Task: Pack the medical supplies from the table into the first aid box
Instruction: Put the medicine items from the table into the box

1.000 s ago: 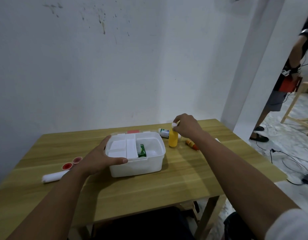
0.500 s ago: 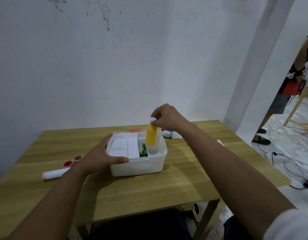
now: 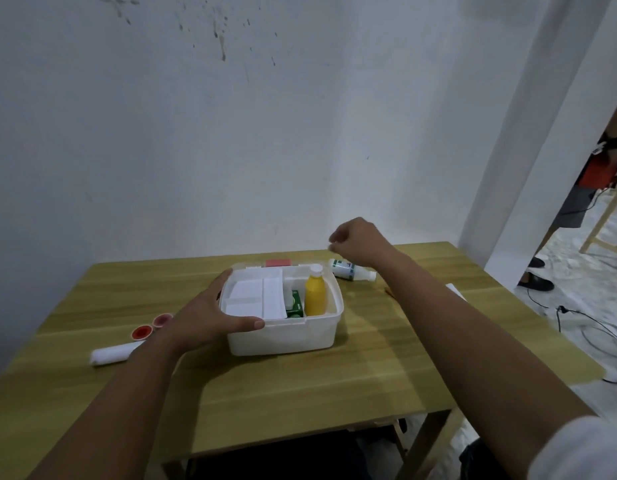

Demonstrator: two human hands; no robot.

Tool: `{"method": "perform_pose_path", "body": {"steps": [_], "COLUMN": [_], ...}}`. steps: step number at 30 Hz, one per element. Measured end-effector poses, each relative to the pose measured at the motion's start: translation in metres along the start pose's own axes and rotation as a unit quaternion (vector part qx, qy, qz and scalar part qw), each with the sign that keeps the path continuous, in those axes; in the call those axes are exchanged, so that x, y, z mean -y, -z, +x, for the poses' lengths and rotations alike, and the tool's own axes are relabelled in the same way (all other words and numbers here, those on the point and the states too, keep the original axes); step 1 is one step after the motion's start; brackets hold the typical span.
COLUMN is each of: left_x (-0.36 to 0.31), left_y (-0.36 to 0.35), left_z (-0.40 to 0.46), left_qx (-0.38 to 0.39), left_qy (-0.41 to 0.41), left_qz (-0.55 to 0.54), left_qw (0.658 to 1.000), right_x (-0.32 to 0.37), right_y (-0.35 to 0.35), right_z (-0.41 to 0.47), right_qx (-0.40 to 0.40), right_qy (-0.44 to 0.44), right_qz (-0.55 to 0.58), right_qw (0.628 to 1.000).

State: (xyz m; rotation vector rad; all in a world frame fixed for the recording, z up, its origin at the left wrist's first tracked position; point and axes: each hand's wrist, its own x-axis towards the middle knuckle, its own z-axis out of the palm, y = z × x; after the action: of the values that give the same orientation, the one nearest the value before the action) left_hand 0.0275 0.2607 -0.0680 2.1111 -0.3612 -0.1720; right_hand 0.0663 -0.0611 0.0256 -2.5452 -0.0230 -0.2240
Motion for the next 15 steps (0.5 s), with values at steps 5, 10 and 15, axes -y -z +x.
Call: {"method": "perform_pose_path", "body": {"steps": [5, 10, 15], "left_x": [0.002, 0.002, 0.002], "left_y": [0.001, 0.0, 0.0], "left_z": [0.003, 0.003, 0.002], "left_qx": [0.007, 0.004, 0.006], "left_qy": [-0.001, -0.002, 0.001], "left_qz": [-0.004, -0.011, -0.021], "left_qw": [1.0, 1.0, 1.0], "right_x": [-0.046, -0.06, -0.064], "right_y": [-0.025, -0.04, -0.031], "right_z": [0.007, 0.012, 0.008], "right_qx": [0.067, 0.104, 0.054], "right_qy": [-0.073, -0.127, -0.105], "right_qz": [-0.281, -0.335, -0.205], "right_qw": [0.954, 0.928, 0.972]}}
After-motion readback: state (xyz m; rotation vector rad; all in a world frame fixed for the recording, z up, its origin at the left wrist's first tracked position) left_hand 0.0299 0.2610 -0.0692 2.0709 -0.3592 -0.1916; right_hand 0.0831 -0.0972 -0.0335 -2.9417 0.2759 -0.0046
